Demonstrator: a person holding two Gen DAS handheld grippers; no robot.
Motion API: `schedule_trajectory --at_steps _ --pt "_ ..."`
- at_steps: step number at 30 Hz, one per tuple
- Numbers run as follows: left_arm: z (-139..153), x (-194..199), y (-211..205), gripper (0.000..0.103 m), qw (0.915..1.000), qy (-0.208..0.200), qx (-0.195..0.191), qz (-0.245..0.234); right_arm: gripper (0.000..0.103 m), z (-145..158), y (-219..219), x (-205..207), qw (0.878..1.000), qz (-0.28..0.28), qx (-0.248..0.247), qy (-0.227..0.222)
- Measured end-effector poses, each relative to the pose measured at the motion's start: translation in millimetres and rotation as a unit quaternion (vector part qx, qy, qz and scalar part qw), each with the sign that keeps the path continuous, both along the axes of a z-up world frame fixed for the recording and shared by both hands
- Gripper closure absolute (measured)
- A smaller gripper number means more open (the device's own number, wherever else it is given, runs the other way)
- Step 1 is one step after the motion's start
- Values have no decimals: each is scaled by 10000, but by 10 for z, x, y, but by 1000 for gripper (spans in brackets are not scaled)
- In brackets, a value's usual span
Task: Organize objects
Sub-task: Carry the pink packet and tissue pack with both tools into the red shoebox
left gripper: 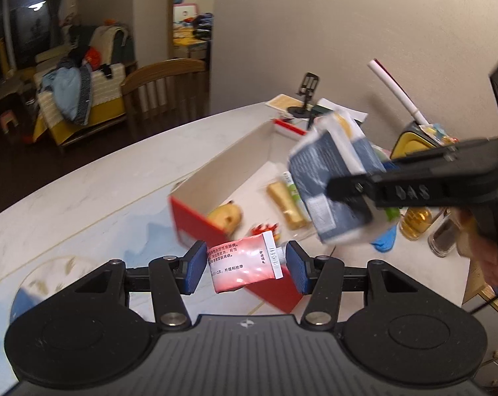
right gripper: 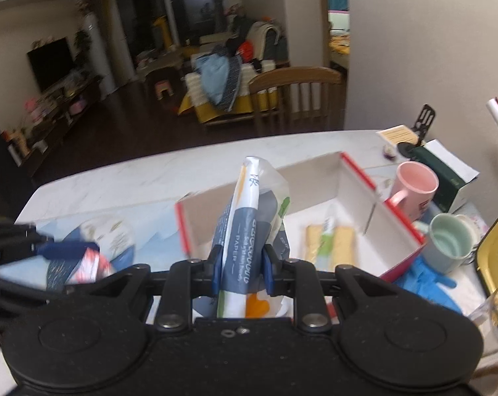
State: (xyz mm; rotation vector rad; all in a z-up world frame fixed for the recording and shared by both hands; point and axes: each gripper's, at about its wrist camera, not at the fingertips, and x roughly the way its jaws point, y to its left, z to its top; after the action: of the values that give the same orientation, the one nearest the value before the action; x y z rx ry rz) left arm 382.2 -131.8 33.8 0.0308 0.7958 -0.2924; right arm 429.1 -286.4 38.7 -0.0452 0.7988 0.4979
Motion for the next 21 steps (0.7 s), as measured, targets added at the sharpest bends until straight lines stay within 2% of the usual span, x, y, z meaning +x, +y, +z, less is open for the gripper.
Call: schedule_trajectory --at_steps 4,12,21 --pt "-49 218 -204 51 9999 61 26 -146 80 -38 -95 235 9997 -213 -80 -38" --pt "-223 611 -537 51 9990 207 275 -297 80 -269 -236 719 9983 -528 -99 232" --pt "-480 960 -756 51 9966 412 568 -436 79 -579 -132 1109 9964 -624 -198 541"
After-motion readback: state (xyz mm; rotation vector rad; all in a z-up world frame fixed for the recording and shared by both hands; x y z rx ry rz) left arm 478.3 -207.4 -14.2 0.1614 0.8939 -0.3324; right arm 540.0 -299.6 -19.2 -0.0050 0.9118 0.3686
